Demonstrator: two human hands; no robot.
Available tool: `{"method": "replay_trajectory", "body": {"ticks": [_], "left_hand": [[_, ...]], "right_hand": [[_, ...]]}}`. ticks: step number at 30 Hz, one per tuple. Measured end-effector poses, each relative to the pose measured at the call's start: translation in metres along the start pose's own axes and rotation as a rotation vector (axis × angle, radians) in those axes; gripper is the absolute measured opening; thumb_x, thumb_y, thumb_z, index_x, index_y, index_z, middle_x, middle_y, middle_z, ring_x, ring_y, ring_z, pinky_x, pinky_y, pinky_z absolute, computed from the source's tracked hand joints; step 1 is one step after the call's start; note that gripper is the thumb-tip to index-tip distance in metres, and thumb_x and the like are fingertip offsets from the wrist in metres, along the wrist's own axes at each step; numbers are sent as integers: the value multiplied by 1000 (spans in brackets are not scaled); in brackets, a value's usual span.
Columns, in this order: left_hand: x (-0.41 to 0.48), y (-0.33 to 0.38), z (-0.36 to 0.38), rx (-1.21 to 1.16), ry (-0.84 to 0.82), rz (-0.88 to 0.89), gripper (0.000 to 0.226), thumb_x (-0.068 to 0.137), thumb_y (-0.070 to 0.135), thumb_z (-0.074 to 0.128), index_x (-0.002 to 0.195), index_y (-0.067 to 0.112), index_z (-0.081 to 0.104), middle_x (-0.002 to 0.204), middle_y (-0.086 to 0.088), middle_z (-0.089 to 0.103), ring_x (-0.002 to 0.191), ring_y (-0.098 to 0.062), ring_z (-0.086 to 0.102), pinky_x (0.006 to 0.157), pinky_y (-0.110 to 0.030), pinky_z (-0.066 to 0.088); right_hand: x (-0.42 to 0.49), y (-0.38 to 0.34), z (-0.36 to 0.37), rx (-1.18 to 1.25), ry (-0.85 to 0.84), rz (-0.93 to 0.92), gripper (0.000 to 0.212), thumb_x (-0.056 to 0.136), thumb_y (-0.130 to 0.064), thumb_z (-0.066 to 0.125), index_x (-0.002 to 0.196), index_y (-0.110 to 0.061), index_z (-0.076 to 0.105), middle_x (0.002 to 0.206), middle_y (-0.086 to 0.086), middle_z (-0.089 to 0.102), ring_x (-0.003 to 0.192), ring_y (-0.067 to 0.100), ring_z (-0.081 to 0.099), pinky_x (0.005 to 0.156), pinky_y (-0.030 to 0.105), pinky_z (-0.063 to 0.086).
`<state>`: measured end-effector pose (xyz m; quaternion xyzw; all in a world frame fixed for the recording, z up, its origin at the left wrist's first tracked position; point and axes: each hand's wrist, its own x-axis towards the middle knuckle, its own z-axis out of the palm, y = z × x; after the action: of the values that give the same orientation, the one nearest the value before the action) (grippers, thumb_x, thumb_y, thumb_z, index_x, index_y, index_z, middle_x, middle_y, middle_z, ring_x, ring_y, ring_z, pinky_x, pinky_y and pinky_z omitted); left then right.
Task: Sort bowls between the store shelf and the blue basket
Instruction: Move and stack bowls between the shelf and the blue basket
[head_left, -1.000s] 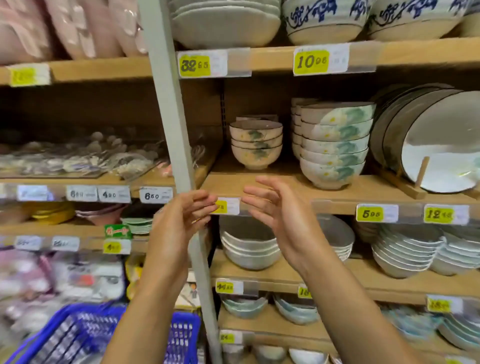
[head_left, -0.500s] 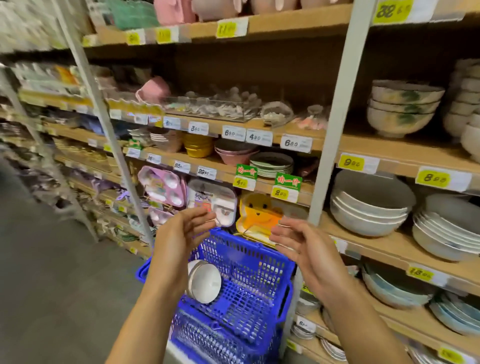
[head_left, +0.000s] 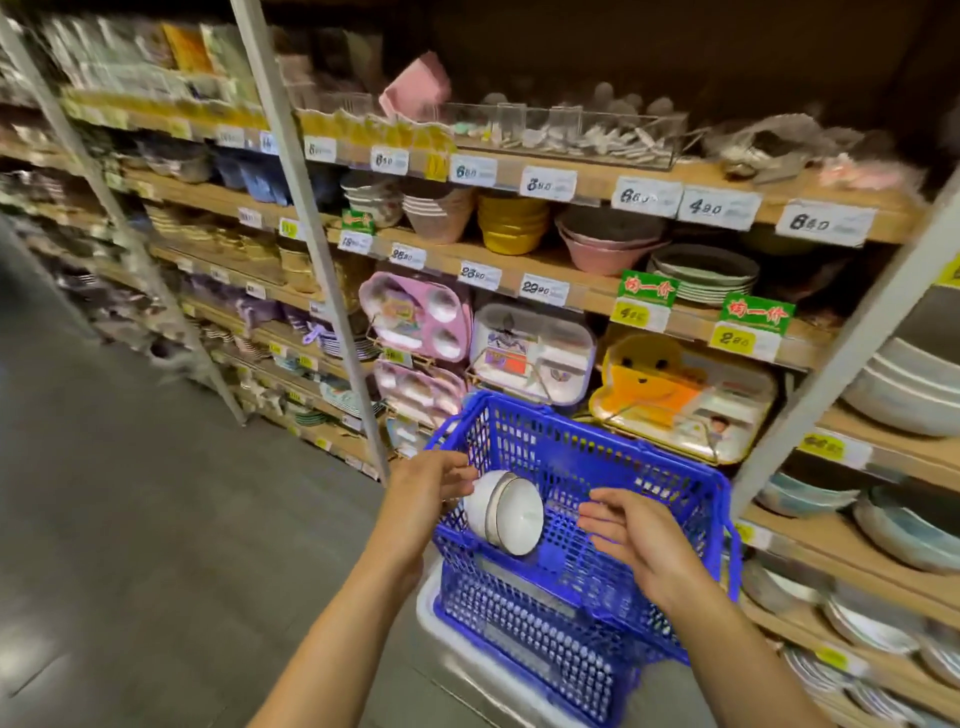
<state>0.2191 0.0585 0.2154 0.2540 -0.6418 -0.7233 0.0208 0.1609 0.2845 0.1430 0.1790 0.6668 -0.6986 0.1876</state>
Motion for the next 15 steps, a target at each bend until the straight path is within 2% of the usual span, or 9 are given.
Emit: {"method": "replay_trajectory", "body": {"ticks": [2,6,10,13,15], "left_hand": [[20,-5,-3,39,-16,-24,22,91,16,49,92,6,69,84,-6,75,69,-15,64,75,-33,46],[63,-18,8,131,-69,-71,20,93,15,48,93,7,67,90,-10,72,72,-18,61,73,-32,46],[108,-38,21,319,-141,-132,23,97,20,45,98,8,65,94,-7,70,76,-15,62,68,-27,47],[144,-53,31,446,-154,-169,22,97,21,45,94,9,63,89,-5,68,71,-12,59,60,-23,42],[172,-64,40,549,-155,-173,21,96,18,46,92,8,63,86,-5,66,71,-14,57,61,-26,42]], "right_hand": [[12,9,6,-33,18,44,19,97,-23,52,100,-14,68,95,6,76,88,19,72,75,36,54],[47,22,10,-68,20,132,17,98,-25,52,98,-16,67,100,9,72,94,24,69,91,45,53],[95,39,13,-56,41,217,22,101,-25,46,105,-10,61,103,13,68,90,24,66,80,40,48],[133,58,19,-38,40,315,24,101,-25,45,109,-7,59,105,15,67,90,27,64,76,34,46],[157,69,24,-31,35,391,23,101,-24,45,109,-6,56,103,14,66,91,28,62,74,33,45]]}}
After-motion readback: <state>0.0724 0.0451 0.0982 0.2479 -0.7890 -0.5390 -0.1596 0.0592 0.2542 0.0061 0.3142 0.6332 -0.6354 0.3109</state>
